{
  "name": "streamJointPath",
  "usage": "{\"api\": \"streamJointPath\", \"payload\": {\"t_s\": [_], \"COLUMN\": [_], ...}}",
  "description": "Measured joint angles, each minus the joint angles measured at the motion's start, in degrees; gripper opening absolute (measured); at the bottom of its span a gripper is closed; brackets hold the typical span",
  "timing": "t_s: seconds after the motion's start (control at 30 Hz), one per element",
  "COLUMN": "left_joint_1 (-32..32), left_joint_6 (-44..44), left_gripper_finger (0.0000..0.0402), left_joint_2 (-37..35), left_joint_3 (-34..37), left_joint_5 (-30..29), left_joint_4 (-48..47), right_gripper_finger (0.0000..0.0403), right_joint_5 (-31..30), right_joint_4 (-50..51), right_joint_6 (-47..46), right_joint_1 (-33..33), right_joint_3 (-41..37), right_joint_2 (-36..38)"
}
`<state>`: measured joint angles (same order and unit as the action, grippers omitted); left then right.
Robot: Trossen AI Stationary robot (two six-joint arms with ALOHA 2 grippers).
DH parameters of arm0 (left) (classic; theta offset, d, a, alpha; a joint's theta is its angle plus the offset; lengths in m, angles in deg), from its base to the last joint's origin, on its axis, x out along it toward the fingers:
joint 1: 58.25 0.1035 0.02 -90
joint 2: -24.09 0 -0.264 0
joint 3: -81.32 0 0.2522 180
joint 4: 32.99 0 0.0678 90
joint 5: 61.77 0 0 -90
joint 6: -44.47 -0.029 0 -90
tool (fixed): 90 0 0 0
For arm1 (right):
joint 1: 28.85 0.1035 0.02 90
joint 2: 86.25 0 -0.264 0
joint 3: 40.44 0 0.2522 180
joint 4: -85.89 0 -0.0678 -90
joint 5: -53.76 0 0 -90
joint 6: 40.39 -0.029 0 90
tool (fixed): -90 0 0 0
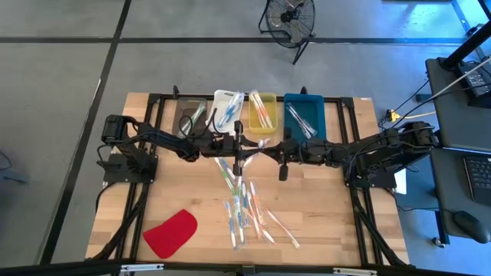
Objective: Pick & Place Toothbrushes
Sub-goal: Put the violet toothbrush into the blue bin
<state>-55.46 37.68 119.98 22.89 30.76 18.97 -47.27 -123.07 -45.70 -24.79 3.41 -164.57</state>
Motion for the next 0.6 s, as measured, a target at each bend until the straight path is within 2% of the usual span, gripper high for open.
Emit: {"api": "streamJointPath", "payload": {"t_s": [0.23, 0.47, 0.6], "left_joint_1": [0.02, 0.00, 0.00], "left_joint_6": [-0.35, -3.06, -3.37], "left_gripper_finger": [0.0081, 0.0158, 0.0206], "left_joint_2": [0.00, -0.48, -1.37], "left_joint_3": [0.00, 0.02, 0.02], "left_joint_5": [-0.03, -0.49, -3.89], "left_joint_4": [-0.53, -3.48, -7.47], "right_gripper_finger": [0.0001, 0.0000, 0.0000], "right_joint_5": [-1.93, -2.79, -6.11], "right_joint_4": [0.71, 2.61, 4.55], "right_joint_6": [-0.62, -3.39, -5.19], "right_joint_1": [0.12, 0.15, 0.64], "right_joint_3": [0.00, 0.00, 0.02], "right_joint_2": [0.00, 0.00, 0.00]}}
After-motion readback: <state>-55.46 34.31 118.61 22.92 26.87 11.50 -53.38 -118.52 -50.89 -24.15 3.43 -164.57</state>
